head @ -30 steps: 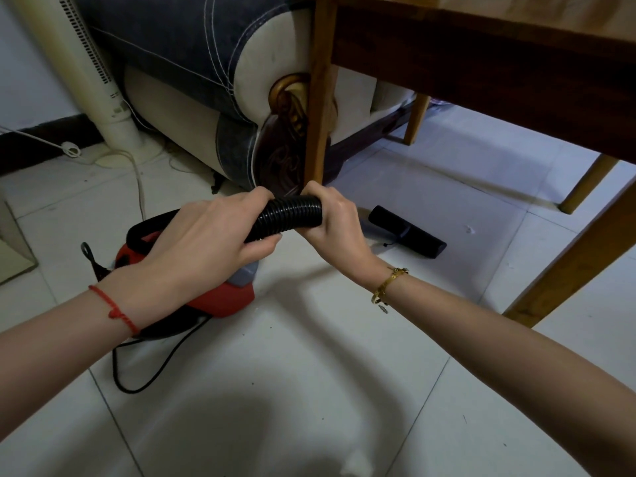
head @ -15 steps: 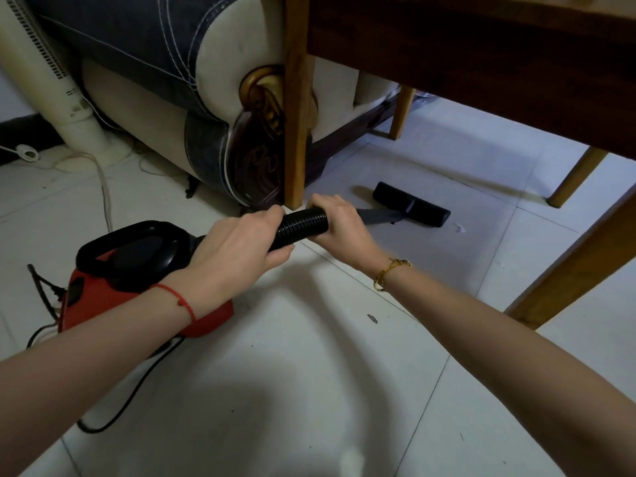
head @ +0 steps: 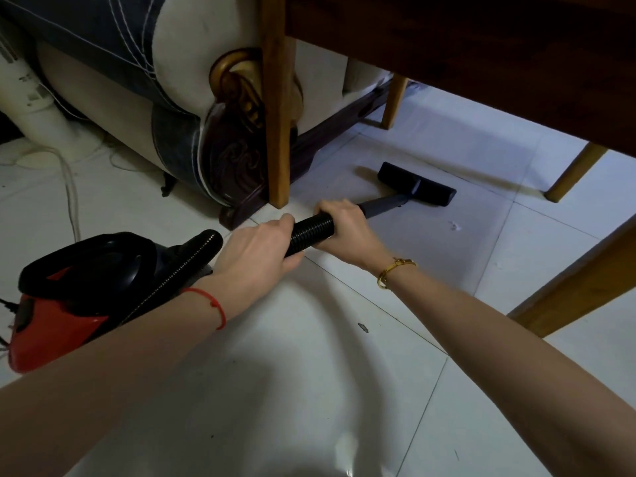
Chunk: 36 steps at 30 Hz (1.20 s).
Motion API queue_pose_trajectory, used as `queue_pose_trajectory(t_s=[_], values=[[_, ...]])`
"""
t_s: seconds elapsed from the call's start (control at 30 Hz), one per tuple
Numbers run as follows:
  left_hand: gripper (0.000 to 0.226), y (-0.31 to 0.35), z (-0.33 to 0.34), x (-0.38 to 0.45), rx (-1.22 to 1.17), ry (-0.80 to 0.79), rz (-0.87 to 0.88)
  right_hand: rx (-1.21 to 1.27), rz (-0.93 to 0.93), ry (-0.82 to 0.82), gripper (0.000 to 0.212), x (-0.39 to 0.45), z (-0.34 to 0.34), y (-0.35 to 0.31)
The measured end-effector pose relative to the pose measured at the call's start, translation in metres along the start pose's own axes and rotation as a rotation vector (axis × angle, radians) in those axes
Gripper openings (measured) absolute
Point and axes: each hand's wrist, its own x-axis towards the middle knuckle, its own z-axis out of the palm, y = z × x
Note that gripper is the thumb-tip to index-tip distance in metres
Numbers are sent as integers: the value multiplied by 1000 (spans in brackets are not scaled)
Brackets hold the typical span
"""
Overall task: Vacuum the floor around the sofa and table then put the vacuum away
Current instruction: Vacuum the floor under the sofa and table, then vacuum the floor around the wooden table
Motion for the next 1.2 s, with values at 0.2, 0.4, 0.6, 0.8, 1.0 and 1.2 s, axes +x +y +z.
queue_pose_trajectory(t_s=[0.2, 0.4, 0.6, 0.8, 1.0, 1.2], values=[[31, 13, -19, -12, -156, -23, -157, -207, 184, -35, 39, -13, -14, -27], [31, 32, -87, -50, -290, -49, -228, -126, 251, -219, 34, -28, -70, -89], [33, 43, -173, -89, -341, -225, -306, -44, 221, -399, 33, -44, -133, -160], [26, 39, -250, -119, -458, -434, -399, 64, 209, -554, 29, -57, -187, -226], [22, 38, -292, -142, -395, -559, -435, 117, 195, -640, 31, -69, -209, -265], [22, 44, -309, -135, -352, -534, -488, 156, 157, -681, 29, -54, -218, -264]])
